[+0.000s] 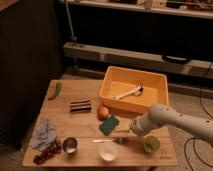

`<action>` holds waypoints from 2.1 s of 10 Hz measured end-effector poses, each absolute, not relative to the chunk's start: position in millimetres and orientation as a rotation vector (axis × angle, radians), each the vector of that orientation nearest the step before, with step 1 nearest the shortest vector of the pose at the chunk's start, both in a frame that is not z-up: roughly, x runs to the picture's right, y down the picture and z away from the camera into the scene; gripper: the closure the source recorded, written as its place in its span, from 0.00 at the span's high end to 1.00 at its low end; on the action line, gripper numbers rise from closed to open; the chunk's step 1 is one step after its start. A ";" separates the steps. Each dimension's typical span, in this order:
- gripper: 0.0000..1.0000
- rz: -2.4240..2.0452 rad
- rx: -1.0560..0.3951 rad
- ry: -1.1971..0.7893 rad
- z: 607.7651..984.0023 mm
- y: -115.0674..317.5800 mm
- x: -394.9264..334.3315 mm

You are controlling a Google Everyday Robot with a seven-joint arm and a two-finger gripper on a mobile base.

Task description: Place fork in table surface

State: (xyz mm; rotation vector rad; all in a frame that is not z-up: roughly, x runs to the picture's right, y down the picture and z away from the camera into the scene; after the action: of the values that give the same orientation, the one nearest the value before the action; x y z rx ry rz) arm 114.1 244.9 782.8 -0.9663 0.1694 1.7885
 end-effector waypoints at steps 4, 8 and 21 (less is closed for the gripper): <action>0.80 1.785 -0.966 0.168 774.7 237.1 113.0; 0.80 1.787 -0.967 0.170 773.8 236.9 113.5; 0.80 1.723 -1.048 0.169 781.5 244.2 88.2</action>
State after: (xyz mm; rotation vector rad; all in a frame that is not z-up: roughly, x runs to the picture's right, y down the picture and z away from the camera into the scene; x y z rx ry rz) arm 88.2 244.2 781.5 -1.0483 0.1689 1.7227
